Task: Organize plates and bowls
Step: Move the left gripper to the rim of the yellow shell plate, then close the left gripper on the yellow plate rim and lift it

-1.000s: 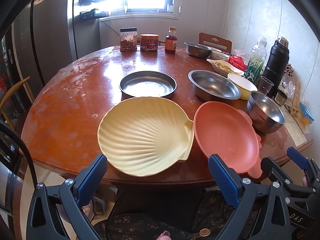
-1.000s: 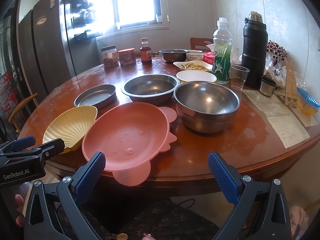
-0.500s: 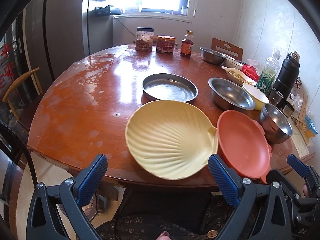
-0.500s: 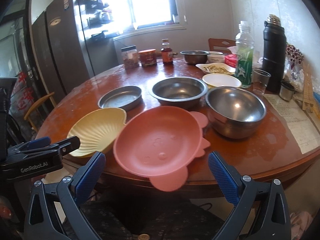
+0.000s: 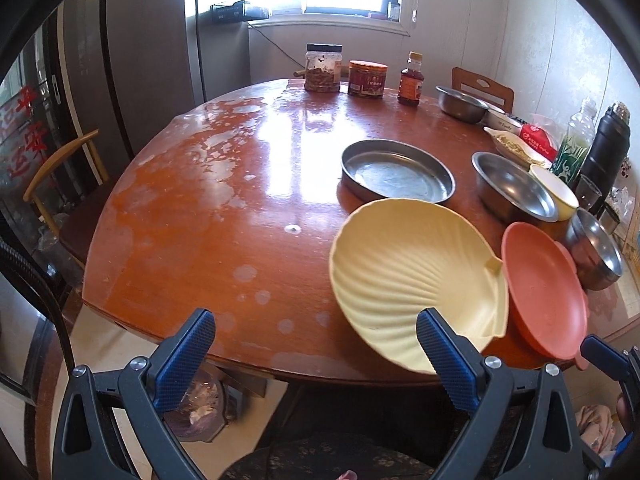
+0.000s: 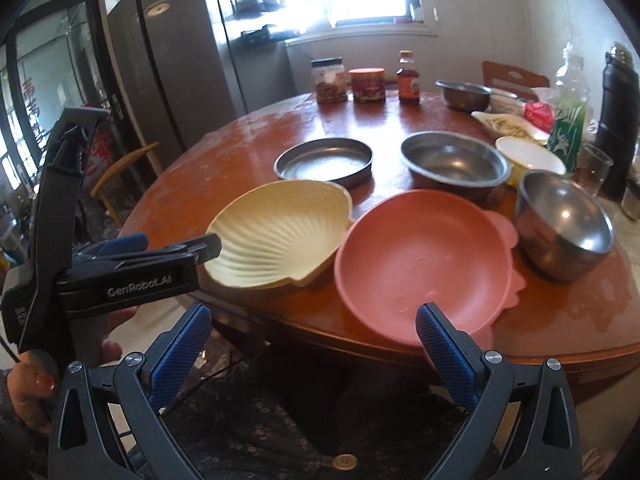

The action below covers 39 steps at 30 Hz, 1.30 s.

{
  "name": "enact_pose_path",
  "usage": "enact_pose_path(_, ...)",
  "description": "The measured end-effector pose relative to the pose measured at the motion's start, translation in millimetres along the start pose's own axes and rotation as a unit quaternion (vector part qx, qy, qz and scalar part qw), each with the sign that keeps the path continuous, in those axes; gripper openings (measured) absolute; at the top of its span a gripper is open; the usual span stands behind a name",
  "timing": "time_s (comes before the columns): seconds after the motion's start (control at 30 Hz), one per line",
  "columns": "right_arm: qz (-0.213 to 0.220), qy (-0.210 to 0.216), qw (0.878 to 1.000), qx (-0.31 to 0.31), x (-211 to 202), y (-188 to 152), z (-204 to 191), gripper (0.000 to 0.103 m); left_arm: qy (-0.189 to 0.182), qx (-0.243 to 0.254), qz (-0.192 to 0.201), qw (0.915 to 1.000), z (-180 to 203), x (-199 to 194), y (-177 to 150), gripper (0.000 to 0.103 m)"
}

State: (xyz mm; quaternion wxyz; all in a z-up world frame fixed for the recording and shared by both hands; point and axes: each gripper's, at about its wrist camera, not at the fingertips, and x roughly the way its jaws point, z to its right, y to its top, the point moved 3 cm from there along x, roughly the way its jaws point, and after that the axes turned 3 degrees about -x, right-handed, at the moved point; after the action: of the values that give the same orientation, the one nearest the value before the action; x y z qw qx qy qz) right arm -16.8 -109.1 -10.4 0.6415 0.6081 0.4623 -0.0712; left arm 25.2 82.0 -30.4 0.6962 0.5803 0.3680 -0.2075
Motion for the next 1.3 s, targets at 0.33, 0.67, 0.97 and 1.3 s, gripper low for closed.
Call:
enact_pose_path(0.33,-0.045,0.033,0.998,0.022,21.1,1.0,-15.4,0.095,-0.038,0.038,-0.039,0.9978,-9.4,25.4,24.6,0.101)
enact_pose_path(0.67,-0.050,0.028,0.998,0.022,30.2,14.1,-16.2,0.064,-0.055,0.039,-0.089,0.9937,-3.8,63.1,29.9,0.072)
enact_pose_path(0.97,-0.076,-0.001,0.996,-0.056,68.4,69.5,9.1,0.061,-0.052,0.031,-0.093,0.9939,0.3,58.4,25.5,0.068)
enact_pose_path(1.3,-0.119,0.000,0.989,-0.092,126.1,89.9,27.1,0.035,-0.043,0.025,-0.092,0.9945,5.7,49.0,14.7,0.063)
